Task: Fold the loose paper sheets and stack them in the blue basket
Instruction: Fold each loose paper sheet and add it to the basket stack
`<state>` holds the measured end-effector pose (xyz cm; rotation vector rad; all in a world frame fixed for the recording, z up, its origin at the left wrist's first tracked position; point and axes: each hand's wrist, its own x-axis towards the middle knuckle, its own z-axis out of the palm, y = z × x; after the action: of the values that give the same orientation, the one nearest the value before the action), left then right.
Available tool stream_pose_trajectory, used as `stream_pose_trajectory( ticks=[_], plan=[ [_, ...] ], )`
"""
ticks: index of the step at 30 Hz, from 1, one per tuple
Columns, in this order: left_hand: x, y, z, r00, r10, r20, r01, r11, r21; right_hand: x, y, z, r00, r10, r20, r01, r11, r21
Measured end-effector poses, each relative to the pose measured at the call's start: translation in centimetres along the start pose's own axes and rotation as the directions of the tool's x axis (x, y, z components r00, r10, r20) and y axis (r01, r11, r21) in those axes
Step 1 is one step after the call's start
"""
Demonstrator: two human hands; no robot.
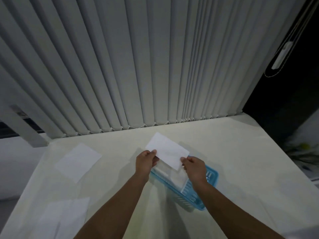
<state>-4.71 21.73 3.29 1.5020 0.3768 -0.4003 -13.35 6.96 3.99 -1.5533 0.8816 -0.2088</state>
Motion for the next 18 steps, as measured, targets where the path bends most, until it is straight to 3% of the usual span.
stream_pose_trajectory(
  ticks=[3, 6, 10, 18],
  plan=[
    [0.9, 0.3, -0.6, 0.998, 0.031, 0.047, -0.036, 0.992, 0.12, 0.4, 0.4, -0.1, 1.0, 0.03, -0.007, -0.03, 1.0, -0.003],
    [2.3, 0.0, -1.7, 0.985, 0.133, 0.108, -0.163, 0.921, 0.353, 0.5, 1.9, -0.5, 0.999, 0.046, -0.024, -0.047, 0.998, -0.044],
    [4.4, -0.5, -2.9, 0.944, 0.255, 0.21, -0.33, 0.688, 0.646, 0.4, 4.5, -1.7, 0.997, 0.072, -0.041, -0.078, 0.982, -0.17],
    [7.0, -1.6, -2.6, 0.868, 0.236, 0.437, -0.493, 0.302, 0.816, -0.1, 5.3, -3.2, 0.993, 0.109, -0.041, -0.117, 0.934, -0.336]
  ],
)
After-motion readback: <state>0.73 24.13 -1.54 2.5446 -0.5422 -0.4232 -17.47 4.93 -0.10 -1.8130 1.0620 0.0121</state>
